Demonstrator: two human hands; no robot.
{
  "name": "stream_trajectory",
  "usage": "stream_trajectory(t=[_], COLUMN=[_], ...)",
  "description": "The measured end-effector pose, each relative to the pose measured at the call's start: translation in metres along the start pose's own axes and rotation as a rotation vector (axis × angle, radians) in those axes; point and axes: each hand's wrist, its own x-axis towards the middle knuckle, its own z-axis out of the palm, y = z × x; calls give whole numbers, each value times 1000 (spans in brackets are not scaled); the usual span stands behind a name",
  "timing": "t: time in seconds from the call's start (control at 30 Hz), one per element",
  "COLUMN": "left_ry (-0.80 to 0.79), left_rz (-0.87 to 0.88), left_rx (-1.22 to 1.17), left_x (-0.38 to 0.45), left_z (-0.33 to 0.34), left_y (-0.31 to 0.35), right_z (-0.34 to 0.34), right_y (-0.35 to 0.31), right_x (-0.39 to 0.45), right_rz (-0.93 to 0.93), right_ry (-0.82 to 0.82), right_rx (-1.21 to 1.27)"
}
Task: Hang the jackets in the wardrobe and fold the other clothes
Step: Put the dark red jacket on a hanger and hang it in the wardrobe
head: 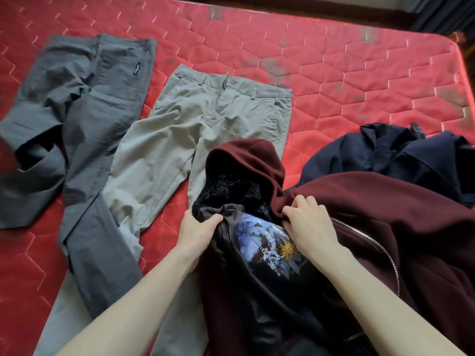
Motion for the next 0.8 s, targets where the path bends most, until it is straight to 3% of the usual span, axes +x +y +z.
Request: stream_trajectory(t=[0.13, 0.23, 0.43, 0.57, 0.67, 0.8], left_ry=[-59, -104, -96, -103, -198, -285], left_rz=[-53, -56, 100, 193, 216, 291], left_rx=[-61, -28, 146, 162, 98, 39], left_x=[-1, -9, -46, -95, -145, -211], left_z=[-4, -9, -28, -48, -64, -87], left_y=[1, 5, 18, 29, 41, 65], right_z=[-10, -32, -93, -151, -204, -273], right_y=[-3, 1, 19, 27, 39, 54], right_x=[-14, -29, -64, -91, -119, -164], right_rz=[53, 149, 259, 327, 363, 408], right_ry=[-32, 20, 195, 335, 408, 385], right_rx=[153, 410, 776, 899, 1050, 1209])
